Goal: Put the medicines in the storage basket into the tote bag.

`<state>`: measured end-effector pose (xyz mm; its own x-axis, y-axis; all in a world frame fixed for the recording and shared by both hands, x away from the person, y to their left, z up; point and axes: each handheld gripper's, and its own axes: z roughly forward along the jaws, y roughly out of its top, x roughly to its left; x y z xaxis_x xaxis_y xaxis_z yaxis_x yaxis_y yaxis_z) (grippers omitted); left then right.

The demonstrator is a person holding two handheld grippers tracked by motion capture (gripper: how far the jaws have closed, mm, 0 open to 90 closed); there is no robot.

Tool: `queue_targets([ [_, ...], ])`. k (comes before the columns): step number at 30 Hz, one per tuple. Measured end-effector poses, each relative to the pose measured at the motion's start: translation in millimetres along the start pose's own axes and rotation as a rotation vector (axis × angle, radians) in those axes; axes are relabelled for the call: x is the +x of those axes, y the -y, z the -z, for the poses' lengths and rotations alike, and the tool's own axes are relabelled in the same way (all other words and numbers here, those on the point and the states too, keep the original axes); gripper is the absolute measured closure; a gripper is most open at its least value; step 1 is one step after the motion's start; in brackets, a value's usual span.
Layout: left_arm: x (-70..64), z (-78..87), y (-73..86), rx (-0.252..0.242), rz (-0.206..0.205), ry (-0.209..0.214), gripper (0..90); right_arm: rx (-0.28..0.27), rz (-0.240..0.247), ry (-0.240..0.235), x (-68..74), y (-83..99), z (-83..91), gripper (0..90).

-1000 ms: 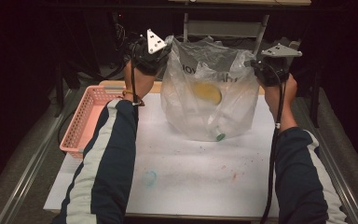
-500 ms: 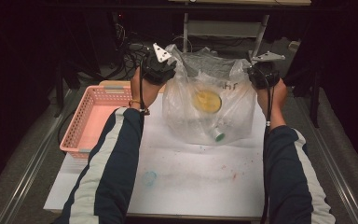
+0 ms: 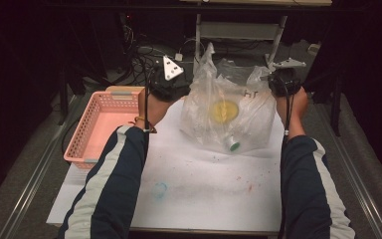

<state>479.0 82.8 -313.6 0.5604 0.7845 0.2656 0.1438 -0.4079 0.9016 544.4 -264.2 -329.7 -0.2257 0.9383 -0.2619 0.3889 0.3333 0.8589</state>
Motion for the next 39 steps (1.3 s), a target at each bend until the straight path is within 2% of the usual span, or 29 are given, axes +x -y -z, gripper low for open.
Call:
queue_targets([
  [5, -20.1, -3.7, 15.9, 0.042, -0.047, 0.06, 35.3, -0.013, 0.007, -0.024, 2.7, -0.3, 6.5, 74.1],
  [9, -31.9, -1.5, 25.7, 0.053, -0.077, 0.096, 35.3, -0.046, -0.005, -0.063, 2.2, -3.8, 17.2, 59.3],
  [12, -37.3, 0.6, 32.2, 0.072, -0.101, 0.108, 32.3, -0.091, -0.002, -0.09, 2.5, -6.1, 28.9, 53.1],
  [14, -39.1, 2.9, 35.6, 0.083, -0.114, 0.097, 32.1, -0.103, 0.0, -0.111, 3.8, -7.3, 34.5, 49.5],
  [22, -38.8, 22.3, 49.1, 0.055, -0.136, 0.082, 26.9, -0.133, 0.06, -0.156, 21.9, -7.4, 49.7, 45.8],
  [26, -35.3, 33.0, 57.8, 0.036, -0.126, 0.088, 25.2, -0.165, 0.084, -0.175, 32.7, -2.5, 56.9, 43.5],
  [32, -31.1, 51.6, 69.0, 0.007, -0.128, 0.082, 23.3, -0.201, 0.093, -0.223, 45.5, 6.9, 67.9, 38.5],
  [35, -29.5, 59.4, 73.6, -0.006, -0.118, 0.093, 22.3, -0.217, 0.094, -0.242, 50.3, 12.9, 72.9, 35.1],
  [39, -30.3, 66.9, 79.7, -0.011, -0.132, 0.102, 20.9, -0.231, 0.093, -0.255, 55.3, 19.9, 79.7, 30.9],
])
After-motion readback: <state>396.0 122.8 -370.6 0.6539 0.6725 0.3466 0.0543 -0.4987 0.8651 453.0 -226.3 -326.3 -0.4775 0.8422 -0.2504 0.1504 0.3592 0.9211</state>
